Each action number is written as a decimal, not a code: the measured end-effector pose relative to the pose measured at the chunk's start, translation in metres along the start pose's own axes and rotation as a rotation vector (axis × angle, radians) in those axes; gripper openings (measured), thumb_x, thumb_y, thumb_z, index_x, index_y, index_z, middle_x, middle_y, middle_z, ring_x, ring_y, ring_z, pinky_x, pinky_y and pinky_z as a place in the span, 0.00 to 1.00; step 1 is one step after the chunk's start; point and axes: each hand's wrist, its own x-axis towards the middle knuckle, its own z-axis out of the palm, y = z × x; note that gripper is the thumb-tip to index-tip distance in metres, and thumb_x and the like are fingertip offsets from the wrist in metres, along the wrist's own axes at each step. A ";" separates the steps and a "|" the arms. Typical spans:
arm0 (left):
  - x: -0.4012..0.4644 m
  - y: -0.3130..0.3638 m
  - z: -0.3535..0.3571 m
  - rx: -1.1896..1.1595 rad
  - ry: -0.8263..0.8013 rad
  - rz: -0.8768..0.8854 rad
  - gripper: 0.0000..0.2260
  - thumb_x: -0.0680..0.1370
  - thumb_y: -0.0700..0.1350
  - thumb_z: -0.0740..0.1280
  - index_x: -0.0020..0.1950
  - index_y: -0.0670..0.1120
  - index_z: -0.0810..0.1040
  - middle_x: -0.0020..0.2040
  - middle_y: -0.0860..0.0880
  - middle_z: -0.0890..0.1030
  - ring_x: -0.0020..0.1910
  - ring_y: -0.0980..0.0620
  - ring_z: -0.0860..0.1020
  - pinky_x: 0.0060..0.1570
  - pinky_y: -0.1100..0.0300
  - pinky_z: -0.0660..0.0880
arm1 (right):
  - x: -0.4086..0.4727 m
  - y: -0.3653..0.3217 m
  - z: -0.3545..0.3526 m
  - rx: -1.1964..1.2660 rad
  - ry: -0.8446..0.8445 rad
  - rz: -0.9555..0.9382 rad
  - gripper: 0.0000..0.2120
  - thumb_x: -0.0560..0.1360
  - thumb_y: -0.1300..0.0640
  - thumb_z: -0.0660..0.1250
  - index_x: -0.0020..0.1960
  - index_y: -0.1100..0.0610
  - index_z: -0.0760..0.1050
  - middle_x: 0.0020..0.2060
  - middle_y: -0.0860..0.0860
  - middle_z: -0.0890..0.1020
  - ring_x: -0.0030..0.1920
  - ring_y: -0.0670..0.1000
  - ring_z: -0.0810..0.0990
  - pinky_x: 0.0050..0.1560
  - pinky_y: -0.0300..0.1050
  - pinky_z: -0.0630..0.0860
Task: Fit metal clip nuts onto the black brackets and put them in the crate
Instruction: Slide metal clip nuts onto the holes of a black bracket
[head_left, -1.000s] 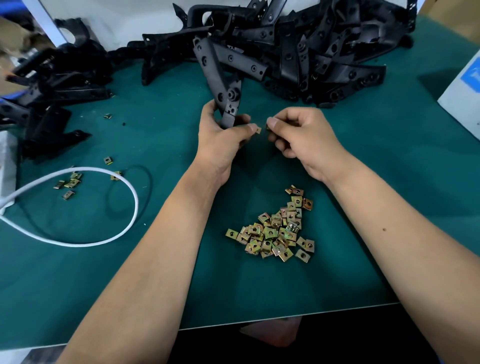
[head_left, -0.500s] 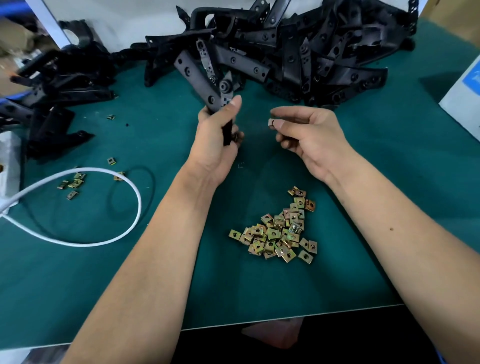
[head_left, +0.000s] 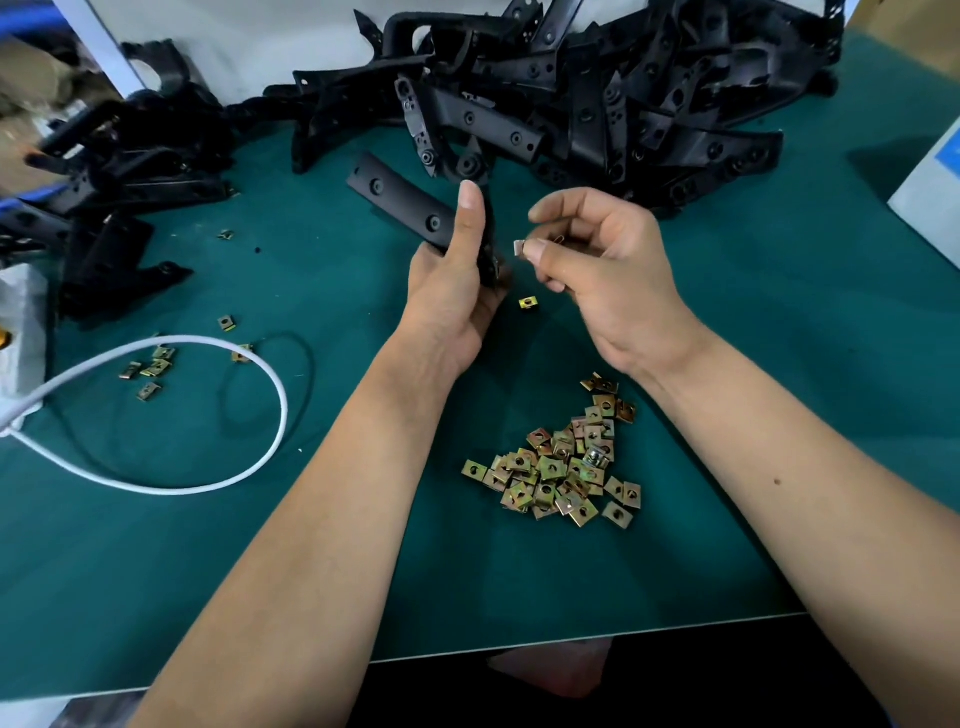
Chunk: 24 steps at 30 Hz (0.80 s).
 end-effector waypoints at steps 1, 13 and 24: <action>0.000 -0.001 0.001 0.004 -0.018 0.009 0.19 0.80 0.59 0.68 0.49 0.42 0.73 0.40 0.43 0.75 0.38 0.48 0.77 0.41 0.56 0.81 | -0.001 0.000 0.002 0.005 0.007 0.002 0.10 0.74 0.72 0.71 0.51 0.59 0.79 0.37 0.52 0.82 0.34 0.47 0.76 0.36 0.38 0.73; -0.003 -0.004 0.006 0.028 -0.045 0.057 0.17 0.82 0.55 0.67 0.54 0.42 0.70 0.41 0.40 0.72 0.33 0.45 0.75 0.37 0.52 0.79 | -0.003 0.003 0.006 -0.047 0.087 0.061 0.11 0.73 0.70 0.75 0.51 0.61 0.76 0.34 0.51 0.84 0.32 0.48 0.80 0.36 0.40 0.77; -0.003 -0.003 0.008 -0.034 0.043 0.014 0.22 0.82 0.58 0.66 0.64 0.39 0.74 0.52 0.38 0.76 0.48 0.41 0.76 0.50 0.47 0.76 | -0.004 -0.001 0.006 0.054 0.095 0.132 0.10 0.74 0.71 0.73 0.49 0.61 0.75 0.34 0.54 0.81 0.31 0.49 0.79 0.33 0.40 0.75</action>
